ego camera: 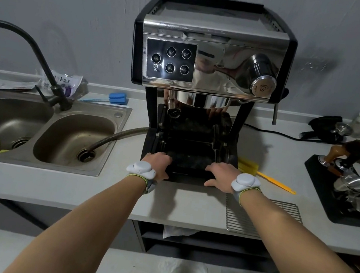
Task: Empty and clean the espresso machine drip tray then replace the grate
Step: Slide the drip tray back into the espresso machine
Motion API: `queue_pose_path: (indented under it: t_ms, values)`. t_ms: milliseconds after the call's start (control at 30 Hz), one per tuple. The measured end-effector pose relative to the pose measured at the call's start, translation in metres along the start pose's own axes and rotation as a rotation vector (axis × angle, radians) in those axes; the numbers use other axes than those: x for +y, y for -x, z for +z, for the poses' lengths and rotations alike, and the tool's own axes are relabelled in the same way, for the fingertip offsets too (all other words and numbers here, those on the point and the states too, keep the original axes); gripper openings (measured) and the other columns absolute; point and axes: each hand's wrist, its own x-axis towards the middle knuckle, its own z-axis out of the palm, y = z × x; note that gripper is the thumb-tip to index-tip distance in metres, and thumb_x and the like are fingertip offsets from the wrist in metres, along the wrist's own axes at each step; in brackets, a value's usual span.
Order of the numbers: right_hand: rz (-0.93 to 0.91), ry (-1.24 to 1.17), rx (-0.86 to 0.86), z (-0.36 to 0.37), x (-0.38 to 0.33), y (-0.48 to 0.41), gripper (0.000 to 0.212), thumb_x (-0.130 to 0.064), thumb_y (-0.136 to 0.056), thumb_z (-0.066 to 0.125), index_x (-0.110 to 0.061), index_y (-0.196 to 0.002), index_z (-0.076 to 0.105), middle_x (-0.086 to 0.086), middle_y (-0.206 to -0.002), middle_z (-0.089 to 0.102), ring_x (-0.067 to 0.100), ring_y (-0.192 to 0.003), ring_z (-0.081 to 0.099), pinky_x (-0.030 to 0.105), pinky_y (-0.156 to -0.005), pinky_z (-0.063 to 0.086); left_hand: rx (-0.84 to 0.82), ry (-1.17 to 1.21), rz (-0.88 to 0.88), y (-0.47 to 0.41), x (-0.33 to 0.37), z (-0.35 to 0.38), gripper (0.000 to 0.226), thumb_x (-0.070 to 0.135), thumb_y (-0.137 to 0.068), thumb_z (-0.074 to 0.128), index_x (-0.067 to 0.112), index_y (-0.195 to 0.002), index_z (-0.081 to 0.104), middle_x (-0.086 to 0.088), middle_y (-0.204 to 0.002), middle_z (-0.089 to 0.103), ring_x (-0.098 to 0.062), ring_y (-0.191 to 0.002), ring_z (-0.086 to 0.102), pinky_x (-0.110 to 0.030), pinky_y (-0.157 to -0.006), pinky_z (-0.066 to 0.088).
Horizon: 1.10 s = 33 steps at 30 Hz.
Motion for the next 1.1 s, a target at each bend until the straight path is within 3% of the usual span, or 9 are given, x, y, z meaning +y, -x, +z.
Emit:
queue_pose_path:
  t_ms: [367, 567, 700, 833, 967, 1067, 1100]
  values:
    - [0.013, 0.001, -0.001, 0.005, -0.004, 0.004, 0.077, -0.048, -0.087, 0.063, -0.015, -0.150, 0.033, 0.010, -0.144, 0.051, 0.031, -0.129, 0.050, 0.041, -0.105, 0.043, 0.029, 0.006, 0.011, 0.012, 0.003, -0.002, 0.046, 0.038, -0.079, 0.068, 0.019, -0.120, 0.058, -0.008, -0.110, 0.061, -0.032, -0.107, 0.059, -0.038, -0.082, 0.034]
    - [0.048, -0.096, 0.003, -0.029, 0.003, 0.015, 0.075, -0.063, -0.090, 0.046, -0.017, -0.149, 0.037, 0.006, -0.147, 0.049, 0.028, -0.133, 0.048, 0.040, -0.106, 0.043, 0.078, 0.080, 0.000, 0.009, 0.017, -0.037, 0.056, 0.058, -0.084, 0.060, 0.024, -0.129, 0.055, -0.005, -0.119, 0.064, -0.029, -0.116, 0.058, -0.040, -0.093, 0.039]
    - [0.136, -0.115, -0.049, -0.079, 0.022, 0.037, 0.068, -0.064, -0.091, 0.043, -0.016, -0.139, 0.053, 0.005, -0.138, 0.057, 0.026, -0.123, 0.055, 0.036, -0.103, 0.046, -0.080, 0.093, 0.055, -0.002, 0.050, -0.089, 0.051, 0.052, -0.088, 0.061, 0.016, -0.124, 0.063, -0.008, -0.122, 0.065, -0.028, -0.112, 0.061, -0.030, -0.084, 0.045]
    - [0.271, -0.031, -0.180, -0.127, 0.039, 0.066, 0.072, -0.066, -0.089, 0.045, -0.017, -0.141, 0.051, 0.003, -0.144, 0.051, 0.025, -0.128, 0.050, 0.033, -0.105, 0.041, -0.186, 0.053, 0.122, -0.008, 0.092, -0.139, 0.042, 0.046, -0.092, 0.060, 0.011, -0.110, 0.071, -0.010, -0.110, 0.071, -0.026, -0.092, 0.063, -0.029, -0.072, 0.044]
    - [0.374, -0.058, -0.144, -0.159, 0.073, 0.107, 0.068, -0.058, -0.089, 0.054, -0.015, -0.141, 0.051, 0.010, -0.140, 0.054, 0.030, -0.123, 0.056, 0.030, -0.086, 0.046, -0.101, -0.018, 0.204, -0.010, 0.153, -0.187, 0.045, 0.047, -0.095, 0.054, 0.011, -0.118, 0.068, -0.008, -0.121, 0.066, -0.028, -0.112, 0.061, -0.032, -0.088, 0.047]
    - [0.453, -0.071, -0.120, -0.167, 0.096, 0.133, 0.068, -0.055, -0.089, 0.057, -0.013, -0.141, 0.050, 0.012, -0.140, 0.053, 0.030, -0.124, 0.054, 0.036, -0.099, 0.048, -0.091, 0.001, 0.210, -0.010, 0.188, -0.206, 0.050, 0.047, -0.100, 0.045, 0.007, -0.128, 0.060, -0.009, -0.132, 0.059, -0.029, -0.120, 0.055, -0.033, -0.094, 0.043]
    - [0.483, -0.076, -0.109, -0.170, 0.103, 0.144, 0.068, -0.054, -0.089, 0.057, -0.012, -0.141, 0.050, 0.011, -0.141, 0.052, 0.030, -0.124, 0.054, 0.038, -0.096, 0.050, -0.098, -0.020, 0.234, -0.011, 0.199, -0.211, 0.049, 0.045, -0.099, 0.047, 0.006, -0.126, 0.061, -0.010, -0.129, 0.061, -0.029, -0.116, 0.057, -0.032, -0.090, 0.043]
